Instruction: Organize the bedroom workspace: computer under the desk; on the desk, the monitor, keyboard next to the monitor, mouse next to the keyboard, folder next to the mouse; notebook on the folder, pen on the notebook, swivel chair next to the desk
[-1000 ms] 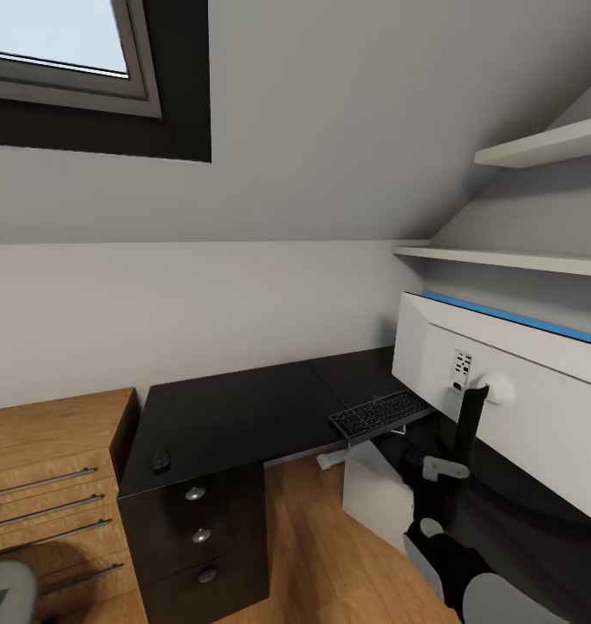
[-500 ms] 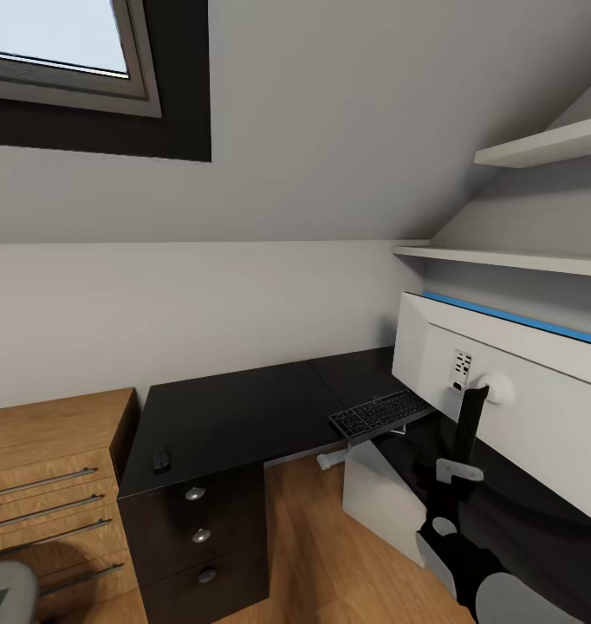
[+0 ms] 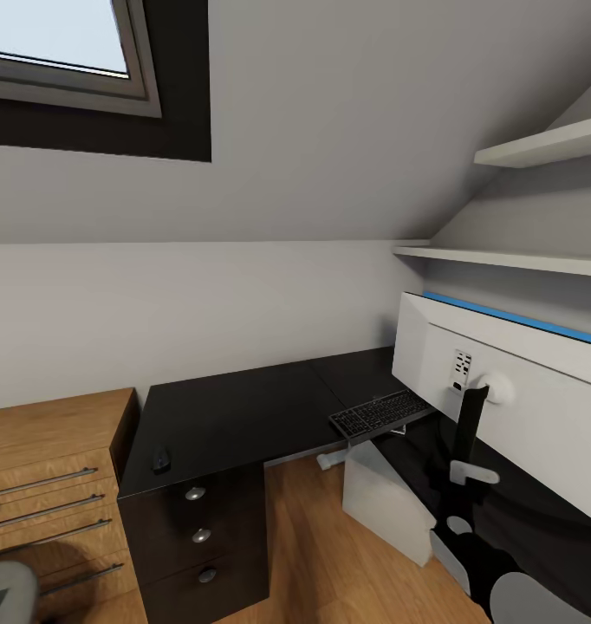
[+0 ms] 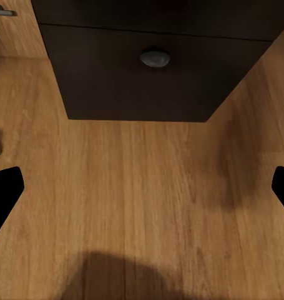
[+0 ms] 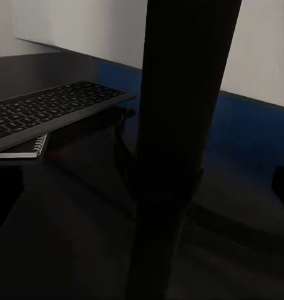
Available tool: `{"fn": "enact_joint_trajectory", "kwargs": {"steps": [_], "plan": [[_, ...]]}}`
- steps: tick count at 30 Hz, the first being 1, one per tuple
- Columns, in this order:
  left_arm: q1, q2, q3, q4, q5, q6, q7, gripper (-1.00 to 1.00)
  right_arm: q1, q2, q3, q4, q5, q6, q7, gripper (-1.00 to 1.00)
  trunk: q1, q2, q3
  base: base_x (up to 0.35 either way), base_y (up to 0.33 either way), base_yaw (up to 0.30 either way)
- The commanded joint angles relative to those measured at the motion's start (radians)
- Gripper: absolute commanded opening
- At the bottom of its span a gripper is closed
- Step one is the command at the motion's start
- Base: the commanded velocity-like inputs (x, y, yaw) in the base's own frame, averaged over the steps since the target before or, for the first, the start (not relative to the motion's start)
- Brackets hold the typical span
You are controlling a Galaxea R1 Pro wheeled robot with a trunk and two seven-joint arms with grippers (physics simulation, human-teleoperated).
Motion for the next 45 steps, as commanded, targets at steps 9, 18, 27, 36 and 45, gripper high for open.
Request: {"fn": "enact_joint_trajectory", "kwargs": {"steps": [9,18,27,36,45], "plan": [[-0.001,0.001,-0.007,-0.001,0.004,-0.004,0.008,1.0,-0.001,-0.01,0.009,0.0,-0.014,0.005,-0.002,1.0,0.0,-0.001,-0.001,0.0,0.0,0.0],[-0.001,0.001,-0.007,-0.001,0.004,-0.004,0.009,1.0,-0.001,-0.012,0.008,-0.001,-0.03,0.001,-0.001,1.0,0.0,-0.001,-0.001,0.0,0.0,0.0],[-0.001,0.001,-0.008,-0.001,0.004,-0.004,0.009,1.0,-0.001,-0.011,-0.012,-0.004,-0.076,-0.018,-0.003,1.0,0.0,-0.001,-0.001,0.0,0.0,0.0],[-0.001,0.001,-0.007,-0.001,0.004,-0.004,0.009,1.0,-0.001,-0.008,-0.073,-0.008,-0.091,-0.036,-0.002,1.0,0.0,-0.001,-0.001,0.0,0.0,0.0],[-0.001,0.001,-0.007,-0.001,0.004,-0.004,0.009,1.0,-0.001,-0.008,-0.082,-0.009,-0.093,-0.044,-0.002,1.0,0.0,-0.001,-0.001,0.0,0.0,0.0]]}}
